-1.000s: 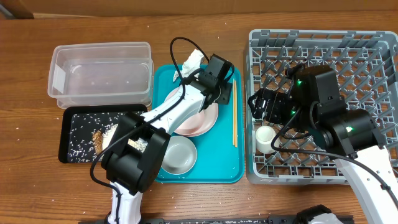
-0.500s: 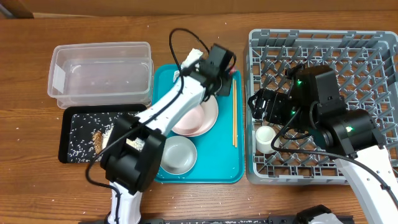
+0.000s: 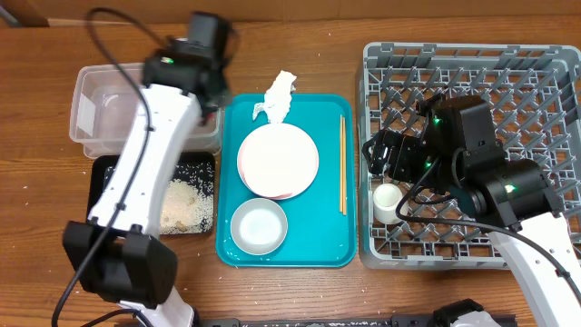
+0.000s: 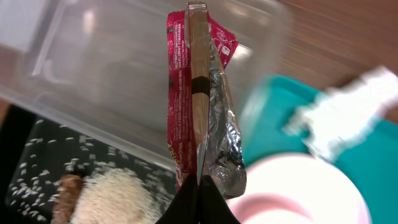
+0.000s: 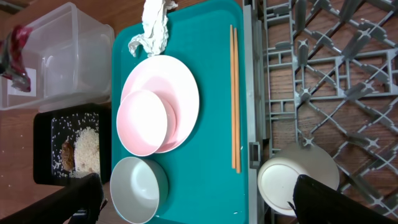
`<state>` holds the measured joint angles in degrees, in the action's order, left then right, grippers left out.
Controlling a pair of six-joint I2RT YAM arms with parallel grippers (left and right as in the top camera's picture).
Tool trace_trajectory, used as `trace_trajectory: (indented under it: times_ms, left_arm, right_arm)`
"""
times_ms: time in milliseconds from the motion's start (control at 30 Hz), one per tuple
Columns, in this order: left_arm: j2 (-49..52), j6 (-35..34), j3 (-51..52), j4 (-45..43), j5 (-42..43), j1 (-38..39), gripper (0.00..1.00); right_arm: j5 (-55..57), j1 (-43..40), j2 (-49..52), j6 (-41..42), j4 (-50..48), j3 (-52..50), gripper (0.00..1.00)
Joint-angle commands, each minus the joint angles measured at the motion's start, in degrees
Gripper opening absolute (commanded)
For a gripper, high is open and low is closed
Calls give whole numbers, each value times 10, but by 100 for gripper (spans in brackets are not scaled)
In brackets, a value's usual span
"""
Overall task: Sort waste into correct bins and load items into the dishwasher
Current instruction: 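Grasp the red wrapper with the left gripper and drop it in clear bin, then grasp the white tissue with the left gripper and drop it in clear bin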
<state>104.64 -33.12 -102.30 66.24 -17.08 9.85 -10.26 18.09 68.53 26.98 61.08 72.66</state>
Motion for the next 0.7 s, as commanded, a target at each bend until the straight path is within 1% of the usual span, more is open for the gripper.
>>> trace_trajectory:
  times_ms: [0,33,67,100,167,233,300,367,433,533,667]
  left_arm:
    - [18,-19,8,-12,27,-44,20]
    - [20,0,8,-24,45,-50,34]
    - [21,22,8,-37,63,-51,45]
    - [21,40,8,-53,81,-50,53]
    - [21,100,8,-99,142,-36,58]
    - [26,163,9,-140,176,-9,65]
    - [38,217,9,-172,176,23,70]
    - [59,264,9,-204,164,52,78]
    - [91,286,9,-240,136,77,85]
    - [146,305,9,-291,126,95,88]
    - [207,305,9,-338,124,99,87]
  right_arm:
    - [-1,3,-2,1,-2,7,100]
    - [-1,3,-2,1,-2,7,100]
    - [-1,3,-2,1,-2,7,100]
    - [-1,3,-2,1,-2,7,100]
    - [-1,3,-2,1,-2,7,100]
    - [-1,3,-2,1,-2,7,100]
    - [-1,3,-2,1,-2,7,100]
    - [-1,3,-2,0,-2,7,100]
    - [-1,3,-2,1,-2,7,100]
    - [-1,3,-2,1,-2,7,100]
    - [-1,3,-2,1,-2,7,100]
